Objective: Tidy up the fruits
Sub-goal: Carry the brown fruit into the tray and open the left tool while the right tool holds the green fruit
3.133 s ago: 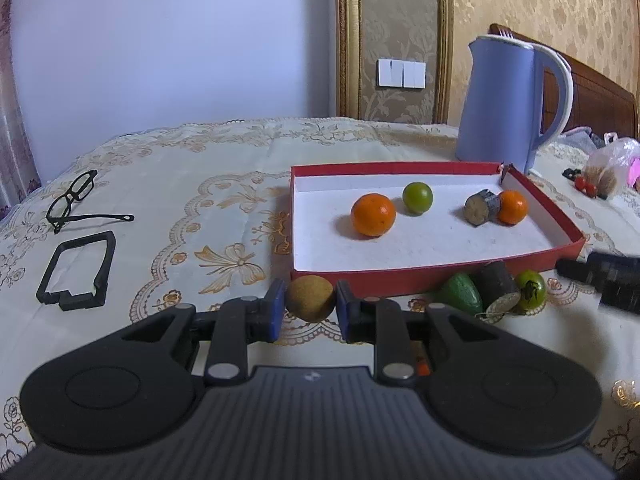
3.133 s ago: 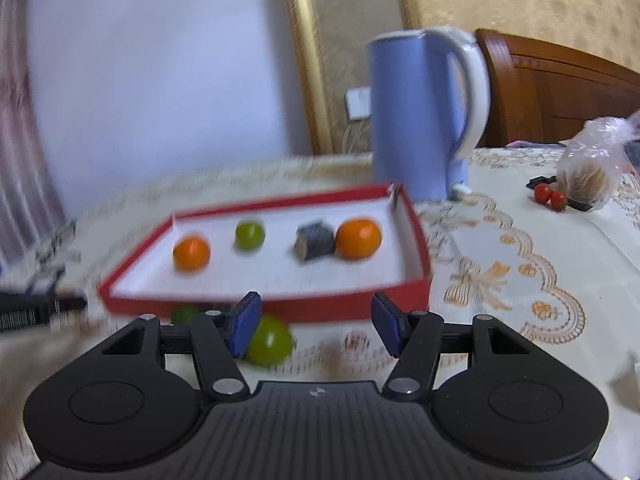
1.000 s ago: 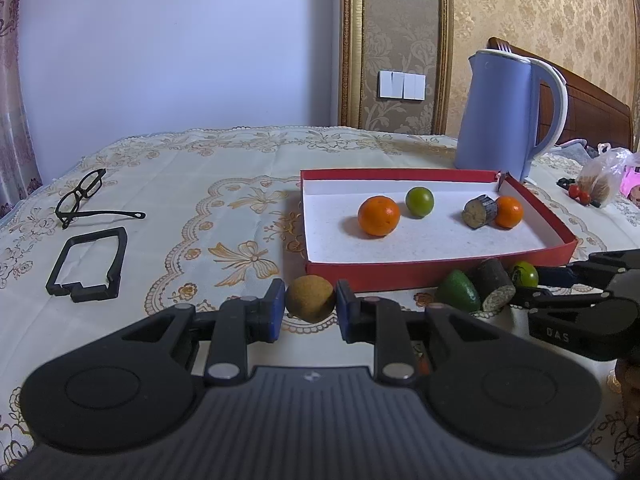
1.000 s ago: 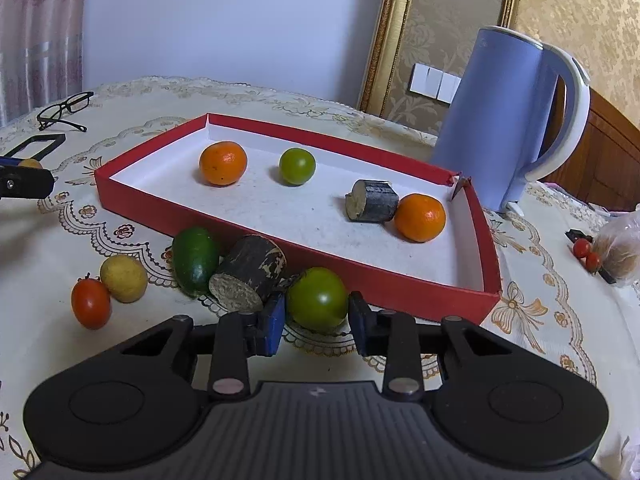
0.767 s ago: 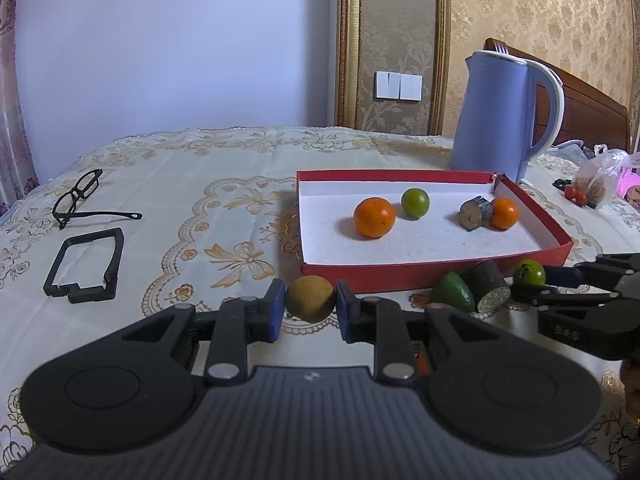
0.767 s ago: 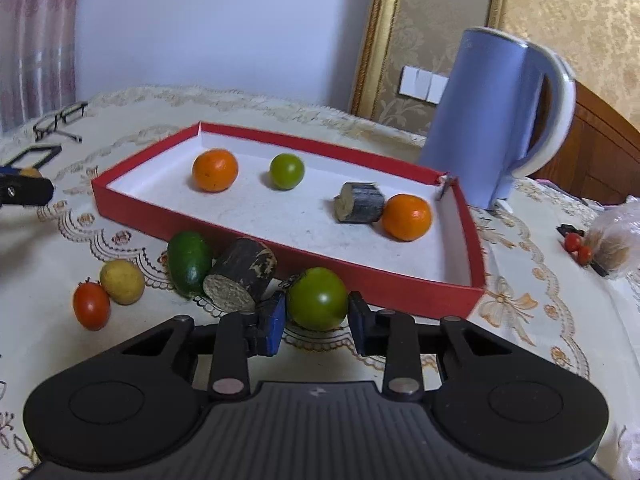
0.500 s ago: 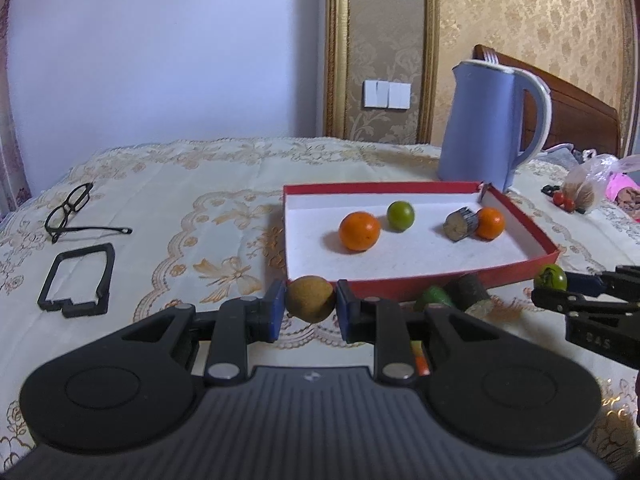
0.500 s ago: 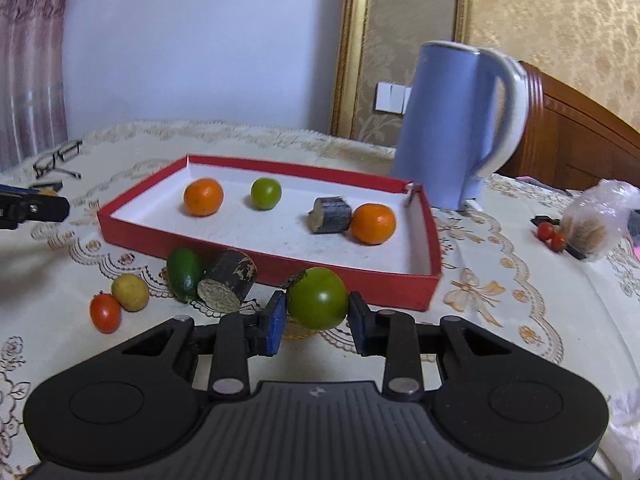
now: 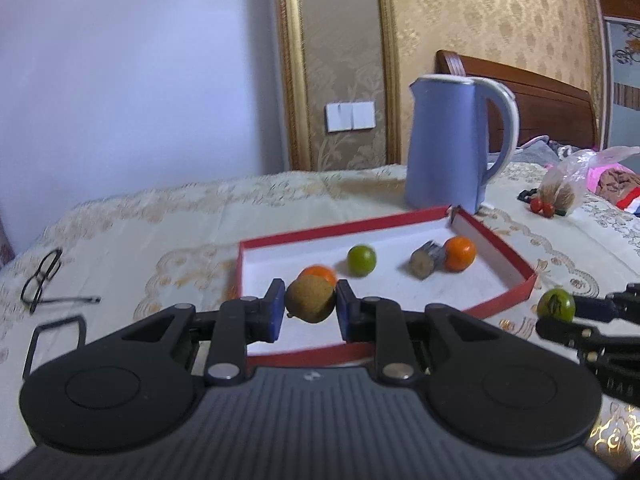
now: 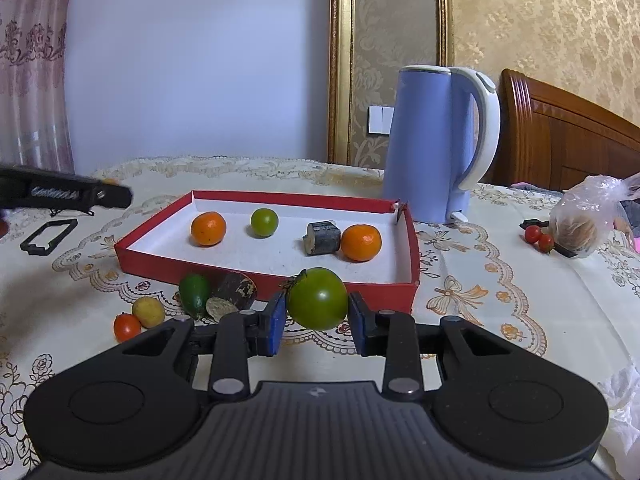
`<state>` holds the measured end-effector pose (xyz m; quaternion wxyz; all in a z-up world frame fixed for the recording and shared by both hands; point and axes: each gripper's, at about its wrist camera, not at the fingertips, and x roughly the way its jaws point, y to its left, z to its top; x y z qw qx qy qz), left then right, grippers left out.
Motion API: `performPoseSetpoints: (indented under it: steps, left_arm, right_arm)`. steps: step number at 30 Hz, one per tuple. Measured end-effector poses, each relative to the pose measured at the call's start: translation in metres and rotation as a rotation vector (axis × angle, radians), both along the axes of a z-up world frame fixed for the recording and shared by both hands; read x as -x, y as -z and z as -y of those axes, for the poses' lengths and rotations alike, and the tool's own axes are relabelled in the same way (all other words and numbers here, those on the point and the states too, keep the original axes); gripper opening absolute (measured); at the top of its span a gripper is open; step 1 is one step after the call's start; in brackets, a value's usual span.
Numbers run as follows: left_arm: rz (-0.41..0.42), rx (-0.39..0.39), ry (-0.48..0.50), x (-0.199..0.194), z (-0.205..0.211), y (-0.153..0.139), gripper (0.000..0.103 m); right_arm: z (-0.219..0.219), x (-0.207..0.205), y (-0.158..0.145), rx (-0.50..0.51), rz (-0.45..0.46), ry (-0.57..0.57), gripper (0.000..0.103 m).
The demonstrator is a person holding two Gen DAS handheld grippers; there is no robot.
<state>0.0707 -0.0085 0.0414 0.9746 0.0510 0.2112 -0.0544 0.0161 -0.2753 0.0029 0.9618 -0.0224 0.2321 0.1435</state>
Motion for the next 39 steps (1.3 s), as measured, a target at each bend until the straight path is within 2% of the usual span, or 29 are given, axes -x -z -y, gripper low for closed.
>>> performPoseSetpoints:
  steps: [9, 17, 29, 39]
  left_arm:
    - [0.013, -0.054, 0.053, -0.026, 0.033, -0.004, 0.024]
    - [-0.026, -0.058, 0.099, -0.052, 0.051, 0.000, 0.024]
    - [-0.022, -0.065, 0.141, -0.096, 0.077, 0.007, 0.024]
    - [-0.083, -0.103, 0.161, -0.141, 0.111, 0.024, 0.025]
  right_arm:
    - [0.006, 0.004, 0.001, -0.026, 0.002, 0.005, 0.032]
    - [0.008, 0.009, -0.001, -0.033, 0.009, 0.003, 0.032]
    - [0.012, 0.014, -0.002, -0.044, 0.013, 0.003, 0.032]
    - [0.017, 0.018, -0.003, -0.048, 0.011, 0.010, 0.032]
